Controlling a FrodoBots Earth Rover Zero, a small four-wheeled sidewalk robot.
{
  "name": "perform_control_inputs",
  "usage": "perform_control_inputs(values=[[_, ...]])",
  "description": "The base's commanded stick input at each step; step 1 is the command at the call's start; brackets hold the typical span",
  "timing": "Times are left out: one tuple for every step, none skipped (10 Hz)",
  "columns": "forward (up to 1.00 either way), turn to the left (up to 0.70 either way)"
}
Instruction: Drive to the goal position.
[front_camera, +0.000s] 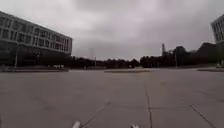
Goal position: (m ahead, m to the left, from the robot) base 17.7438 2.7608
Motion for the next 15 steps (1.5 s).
perform_control_inputs(values=[[0.70,0.00],[0.70,0.00],[0.70,0.00],[0.70,0.00],[0.70,0.00],[0.70,0.00],[0.70,0.00],[0.70,0.00],[0.70,0.00],[0.70,0.00],[0.70,0.00],[0.70,0.00],[0.70,0.00],[0.70,0.00],[0.70,0.06]])
